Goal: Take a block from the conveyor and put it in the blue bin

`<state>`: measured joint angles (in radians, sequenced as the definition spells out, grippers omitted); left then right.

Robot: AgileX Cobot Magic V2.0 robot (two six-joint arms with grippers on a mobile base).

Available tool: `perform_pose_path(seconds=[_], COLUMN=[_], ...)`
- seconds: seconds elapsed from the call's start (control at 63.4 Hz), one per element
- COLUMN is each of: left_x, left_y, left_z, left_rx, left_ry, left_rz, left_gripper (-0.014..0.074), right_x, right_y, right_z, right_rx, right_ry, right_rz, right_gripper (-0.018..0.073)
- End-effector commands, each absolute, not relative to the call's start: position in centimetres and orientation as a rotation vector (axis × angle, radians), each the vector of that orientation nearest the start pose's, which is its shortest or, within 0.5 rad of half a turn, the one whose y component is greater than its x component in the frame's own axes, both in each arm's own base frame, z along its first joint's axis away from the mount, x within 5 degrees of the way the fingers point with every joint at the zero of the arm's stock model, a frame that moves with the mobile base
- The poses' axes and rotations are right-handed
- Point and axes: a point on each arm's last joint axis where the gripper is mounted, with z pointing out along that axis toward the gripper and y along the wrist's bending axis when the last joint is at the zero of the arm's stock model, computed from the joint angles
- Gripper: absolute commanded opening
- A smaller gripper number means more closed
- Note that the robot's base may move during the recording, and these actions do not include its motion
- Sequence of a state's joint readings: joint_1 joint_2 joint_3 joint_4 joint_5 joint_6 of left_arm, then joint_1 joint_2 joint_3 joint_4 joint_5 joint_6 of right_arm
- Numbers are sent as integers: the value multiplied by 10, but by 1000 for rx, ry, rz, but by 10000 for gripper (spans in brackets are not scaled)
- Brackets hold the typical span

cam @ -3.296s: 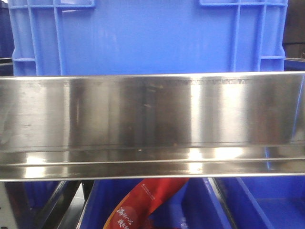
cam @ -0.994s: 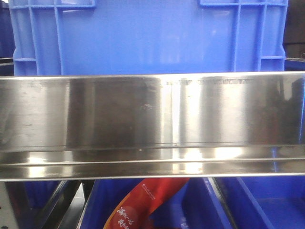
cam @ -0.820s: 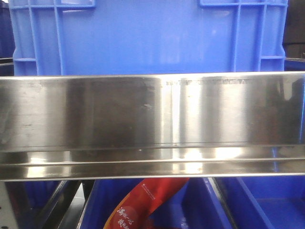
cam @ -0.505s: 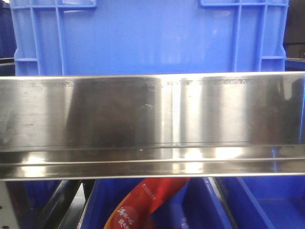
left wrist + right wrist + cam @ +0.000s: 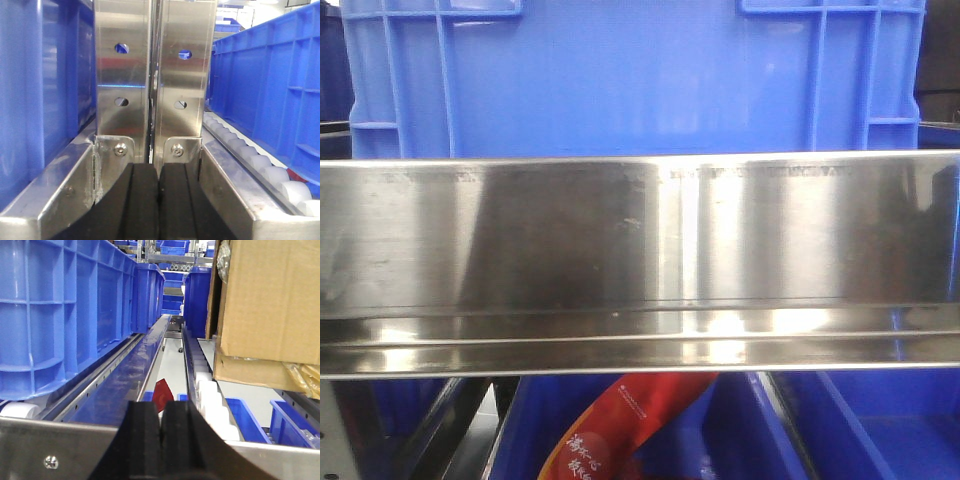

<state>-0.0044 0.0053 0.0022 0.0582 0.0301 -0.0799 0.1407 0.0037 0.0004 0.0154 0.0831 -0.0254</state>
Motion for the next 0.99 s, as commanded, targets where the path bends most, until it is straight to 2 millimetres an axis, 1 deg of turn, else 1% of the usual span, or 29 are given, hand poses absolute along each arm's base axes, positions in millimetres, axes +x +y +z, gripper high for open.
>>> perform_pose_path(seconds=[0.0,0.978], left_x=[56,56], left_y=[0,0], left_z=[211,211], left_rx=[-27,-27], left_ry=[1512,1512], left_rz=[-29,-29], left_gripper=[-111,-111], right_x=[56,56], right_y=[8,8], right_z=[208,208], right_rx=[-117,-117], right_ry=[1533,1533], right_rz=[94,94], right_gripper=[-167,-167])
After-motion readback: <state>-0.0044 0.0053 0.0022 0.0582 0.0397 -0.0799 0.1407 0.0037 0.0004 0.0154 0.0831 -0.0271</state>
